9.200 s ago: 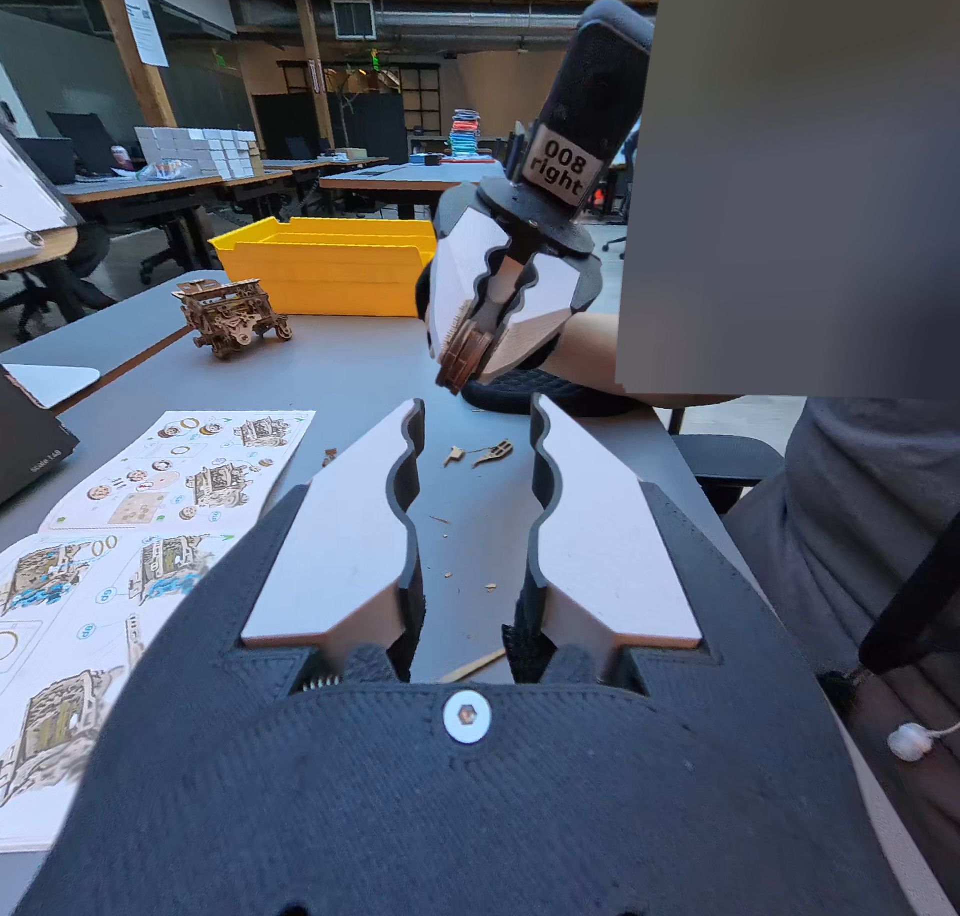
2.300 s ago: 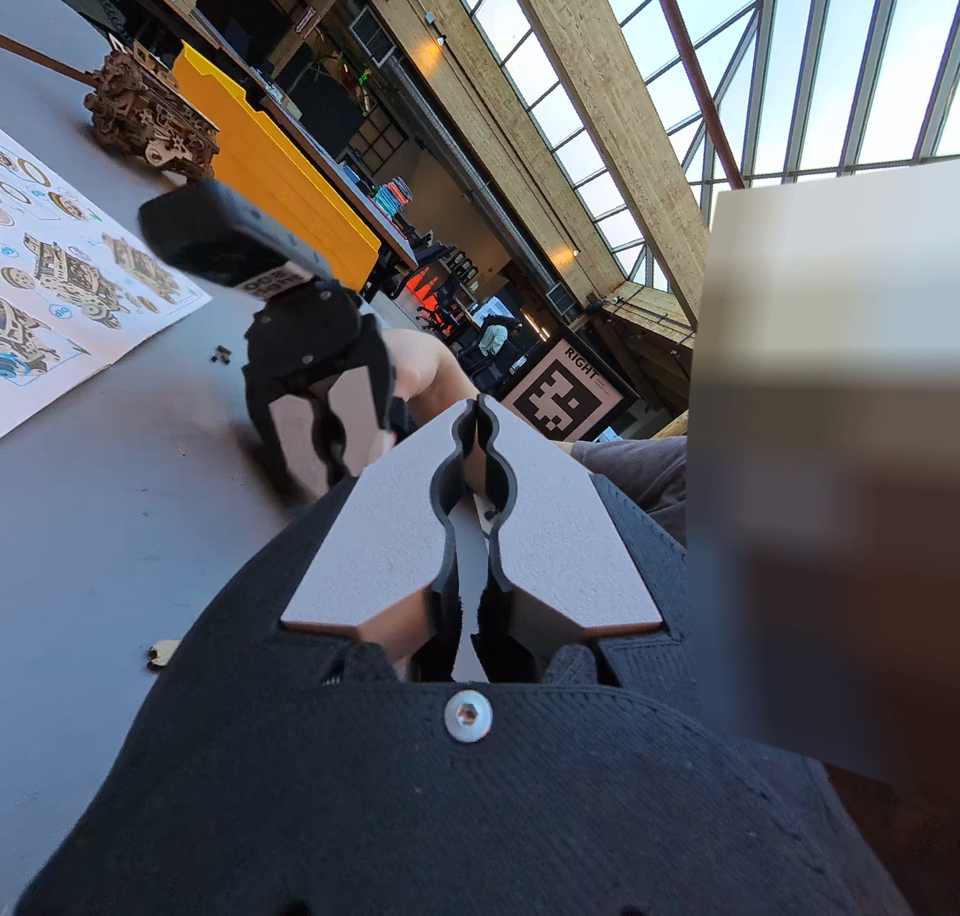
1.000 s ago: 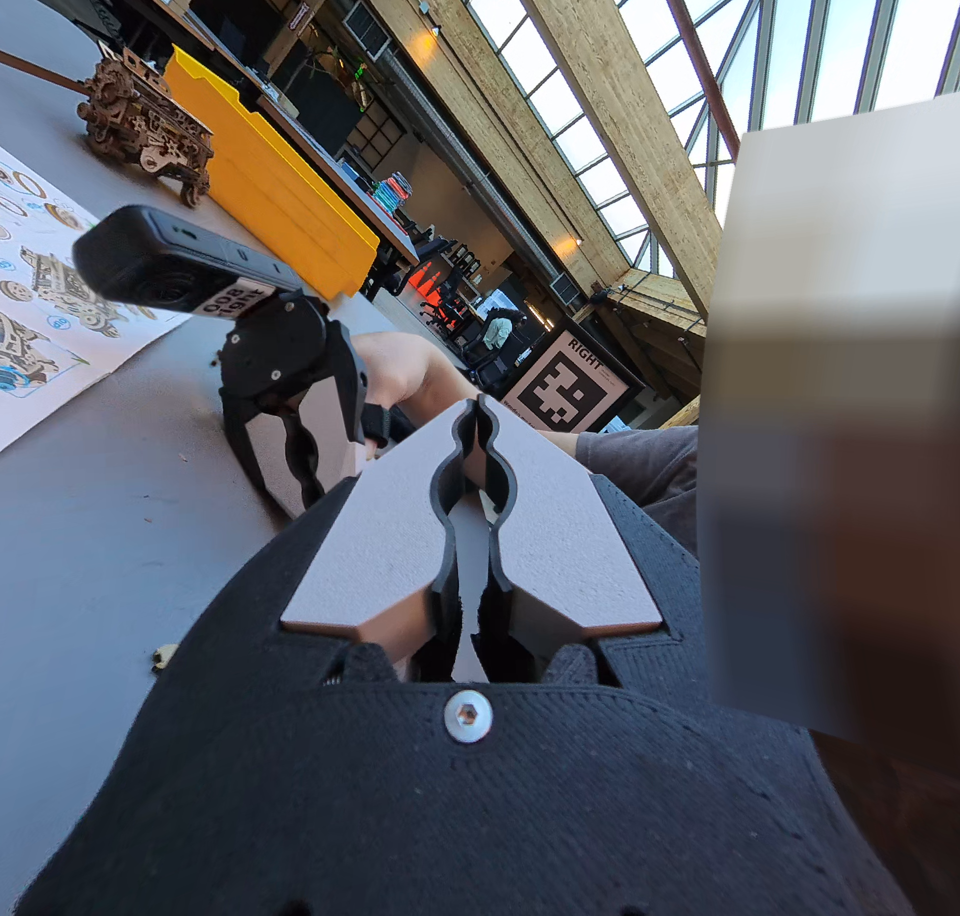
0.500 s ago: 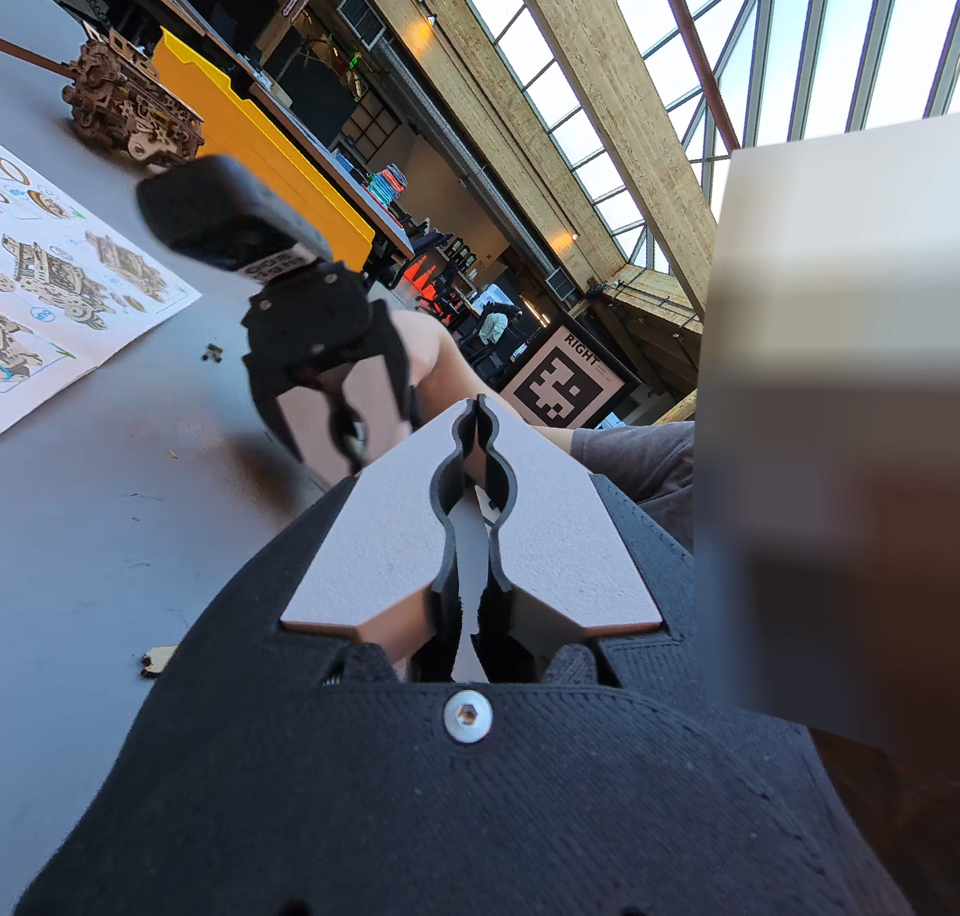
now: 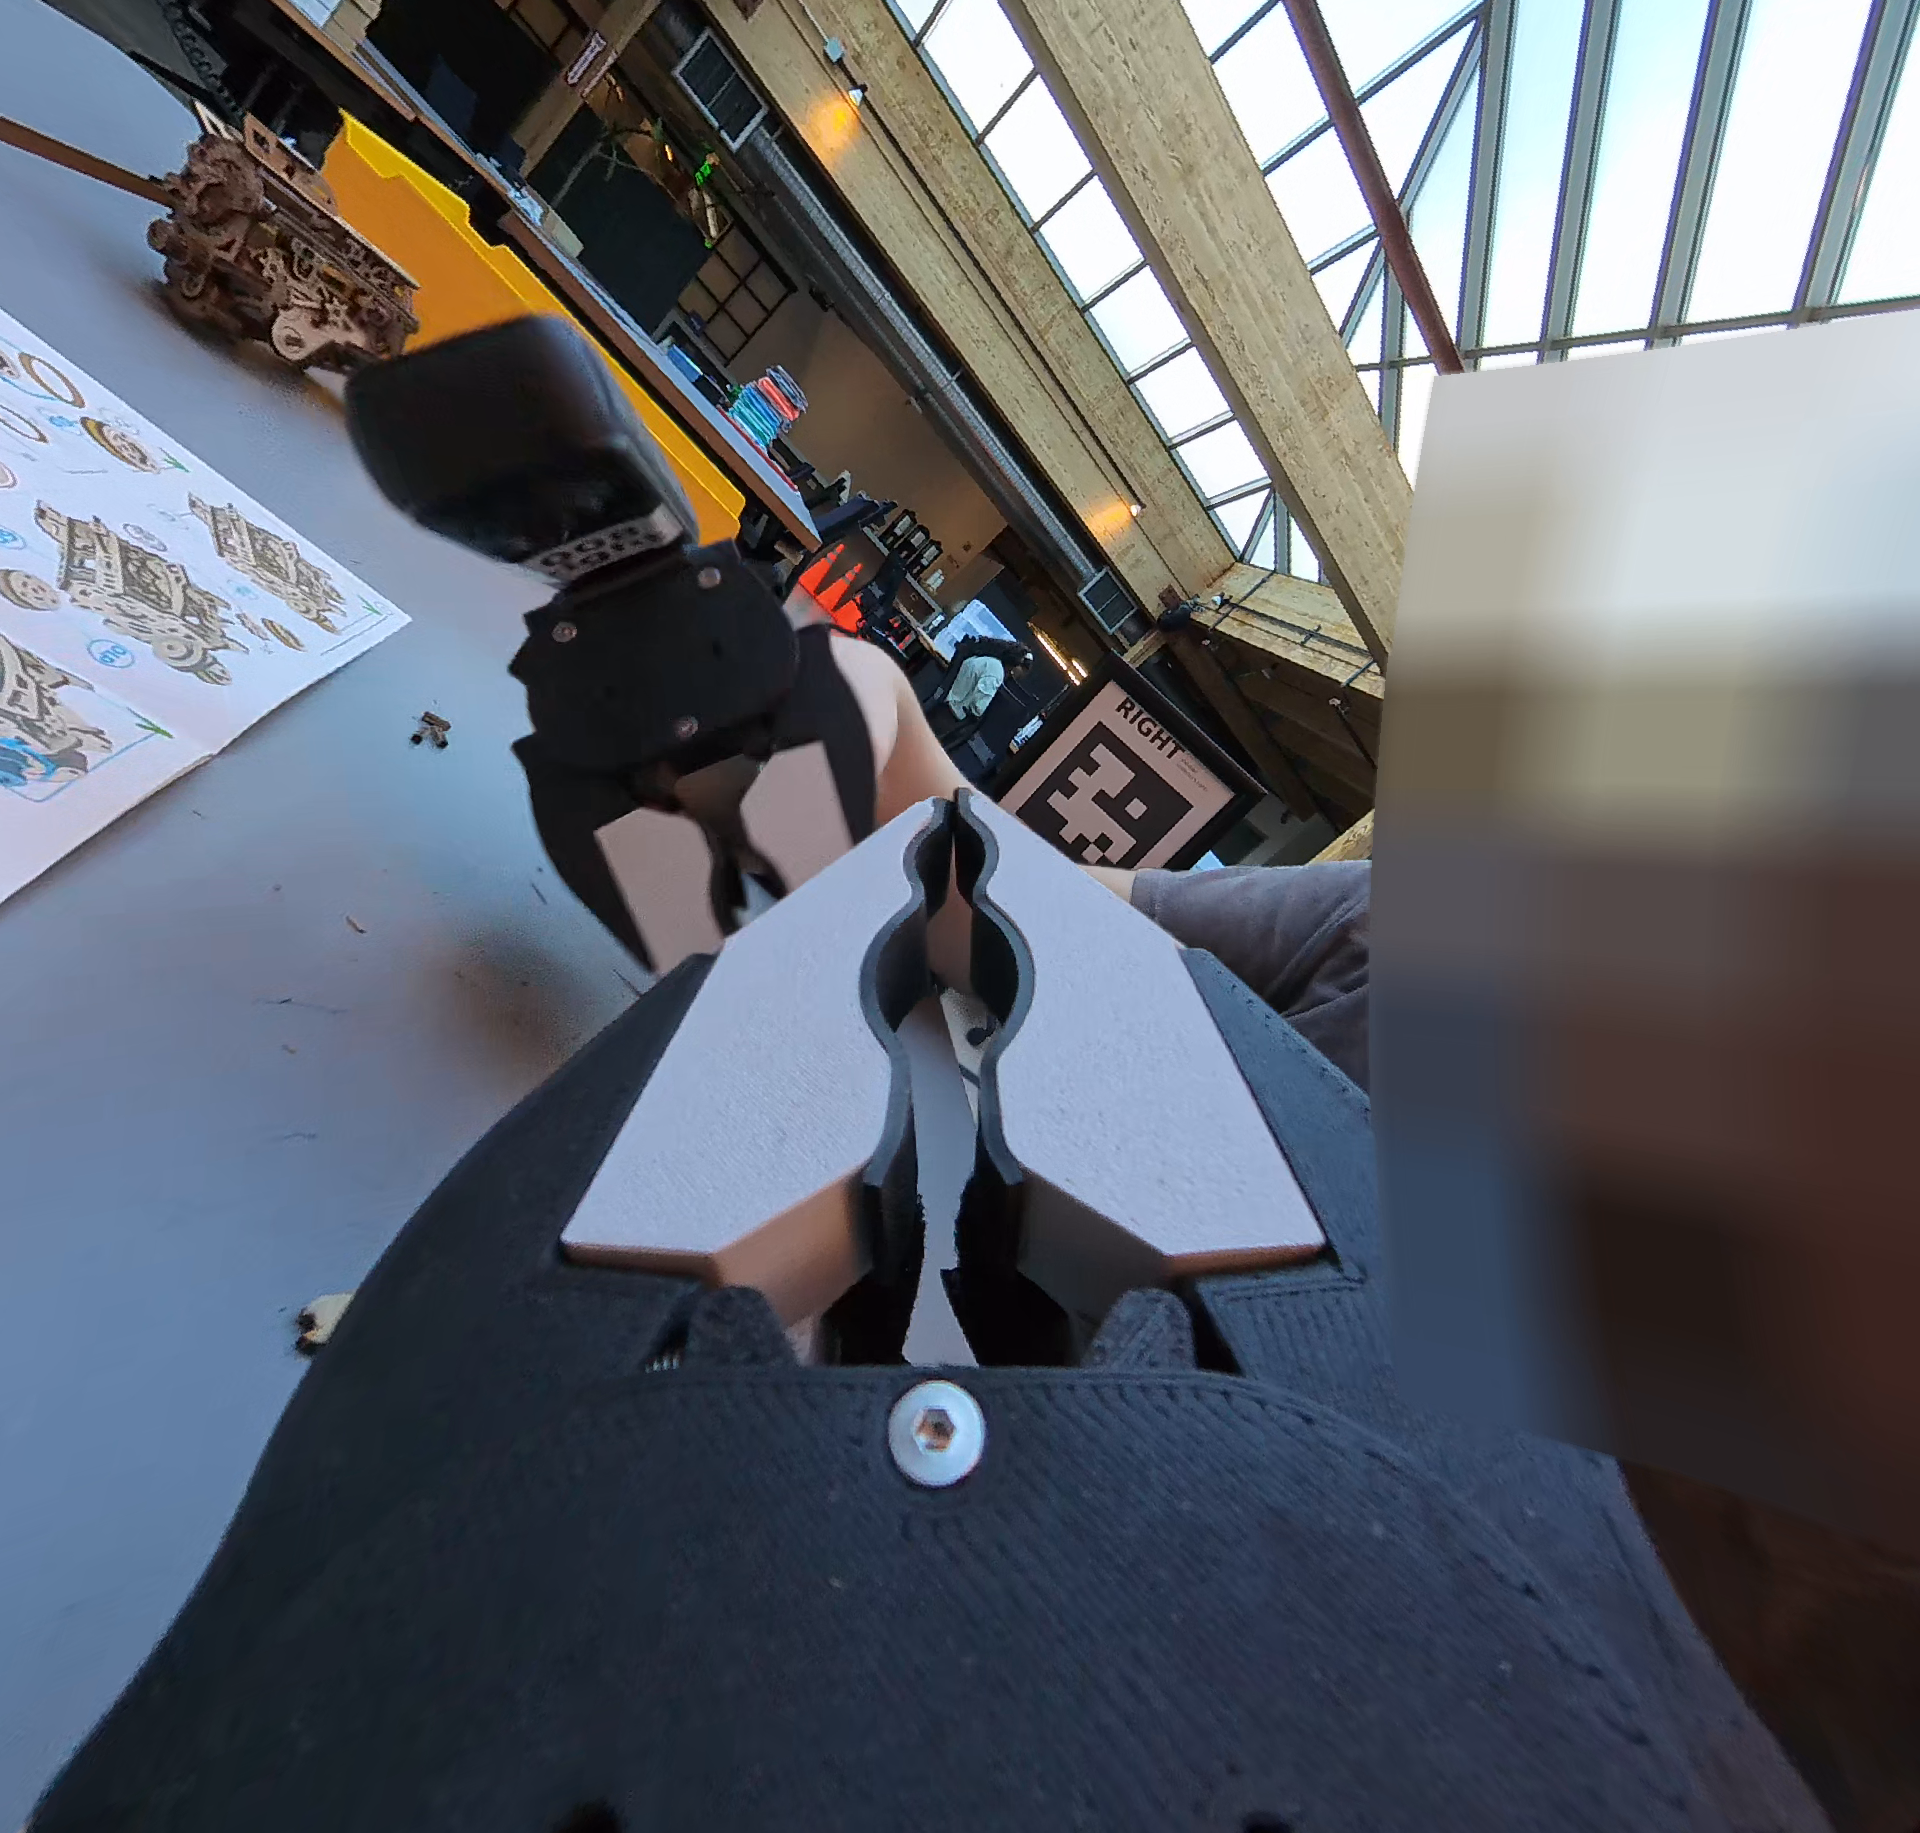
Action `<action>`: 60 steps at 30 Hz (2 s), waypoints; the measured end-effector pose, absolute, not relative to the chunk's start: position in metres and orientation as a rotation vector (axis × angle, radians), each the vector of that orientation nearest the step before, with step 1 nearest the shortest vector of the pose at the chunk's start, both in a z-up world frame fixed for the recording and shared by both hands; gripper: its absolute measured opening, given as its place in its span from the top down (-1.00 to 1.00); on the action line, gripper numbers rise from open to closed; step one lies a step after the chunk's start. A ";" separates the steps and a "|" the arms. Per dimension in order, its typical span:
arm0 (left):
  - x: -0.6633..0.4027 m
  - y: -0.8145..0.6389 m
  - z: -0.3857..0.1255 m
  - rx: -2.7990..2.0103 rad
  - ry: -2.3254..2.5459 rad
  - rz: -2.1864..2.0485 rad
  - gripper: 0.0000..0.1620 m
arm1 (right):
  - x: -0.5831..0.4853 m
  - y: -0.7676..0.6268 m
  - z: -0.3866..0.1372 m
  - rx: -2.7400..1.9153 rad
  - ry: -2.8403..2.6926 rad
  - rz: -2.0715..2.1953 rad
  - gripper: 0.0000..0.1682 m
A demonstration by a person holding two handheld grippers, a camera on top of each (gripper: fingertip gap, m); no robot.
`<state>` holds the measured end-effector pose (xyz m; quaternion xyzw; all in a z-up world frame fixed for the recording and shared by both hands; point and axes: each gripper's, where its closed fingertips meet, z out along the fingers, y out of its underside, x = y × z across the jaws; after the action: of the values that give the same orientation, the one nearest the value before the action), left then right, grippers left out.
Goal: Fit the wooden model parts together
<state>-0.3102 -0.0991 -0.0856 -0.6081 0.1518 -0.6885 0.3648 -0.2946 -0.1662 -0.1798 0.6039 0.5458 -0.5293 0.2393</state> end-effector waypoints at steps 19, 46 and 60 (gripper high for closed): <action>-0.309 -0.102 -0.083 -1.551 0.404 -1.774 1.00 | -0.306 -0.156 -0.177 1.629 1.370 -1.543 1.00; -0.315 -0.101 -0.078 -1.531 0.396 -1.751 1.00 | -0.308 -0.141 -0.213 1.869 1.446 -1.345 1.00; -0.311 -0.102 -0.080 -1.539 0.410 -1.752 1.00 | -0.288 -0.149 -0.218 1.838 1.532 -1.291 1.00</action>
<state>-0.3112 -0.1021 -0.0801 -0.6018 0.1605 -0.6854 0.3773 -0.2883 -0.1490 -0.2180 0.6609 0.5511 -0.4642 0.2098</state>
